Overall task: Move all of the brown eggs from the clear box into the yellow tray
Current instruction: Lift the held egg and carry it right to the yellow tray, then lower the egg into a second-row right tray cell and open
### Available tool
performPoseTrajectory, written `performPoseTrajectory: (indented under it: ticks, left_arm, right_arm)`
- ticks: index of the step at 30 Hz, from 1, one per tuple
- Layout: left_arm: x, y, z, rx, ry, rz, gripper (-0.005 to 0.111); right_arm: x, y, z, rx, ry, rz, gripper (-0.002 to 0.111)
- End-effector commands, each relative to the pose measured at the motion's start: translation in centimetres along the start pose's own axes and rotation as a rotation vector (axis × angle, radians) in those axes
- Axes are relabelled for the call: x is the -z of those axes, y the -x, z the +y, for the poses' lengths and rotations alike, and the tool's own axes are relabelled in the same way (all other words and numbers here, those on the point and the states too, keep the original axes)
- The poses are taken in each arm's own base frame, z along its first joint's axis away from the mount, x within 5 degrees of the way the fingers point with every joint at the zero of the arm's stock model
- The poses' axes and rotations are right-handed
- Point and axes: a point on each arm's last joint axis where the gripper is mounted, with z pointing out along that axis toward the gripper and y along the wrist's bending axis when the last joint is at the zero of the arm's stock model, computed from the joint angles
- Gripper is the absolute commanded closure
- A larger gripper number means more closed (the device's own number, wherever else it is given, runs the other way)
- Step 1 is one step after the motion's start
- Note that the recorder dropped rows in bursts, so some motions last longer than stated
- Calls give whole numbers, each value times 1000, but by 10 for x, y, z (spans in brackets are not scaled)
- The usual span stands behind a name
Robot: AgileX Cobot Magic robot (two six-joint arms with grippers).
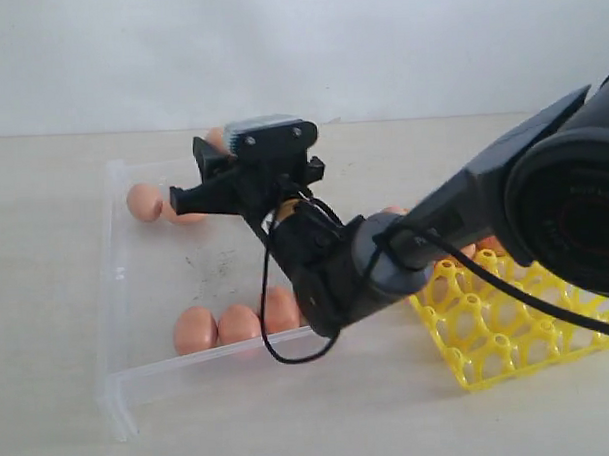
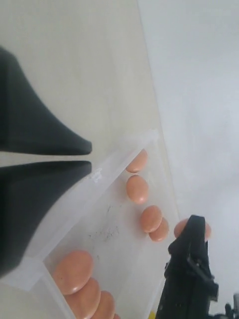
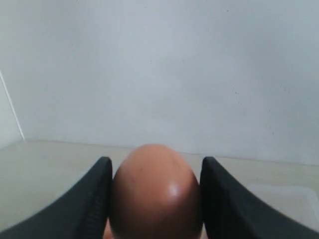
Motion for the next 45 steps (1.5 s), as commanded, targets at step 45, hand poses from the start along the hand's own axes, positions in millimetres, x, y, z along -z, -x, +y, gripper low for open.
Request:
performPoseTrajectory:
  ticks: [45]
  left_arm:
    - [0,-1,0,-3,-5,-2,103]
  right_arm:
    - [210,33,-254,-51,-172,332,109]
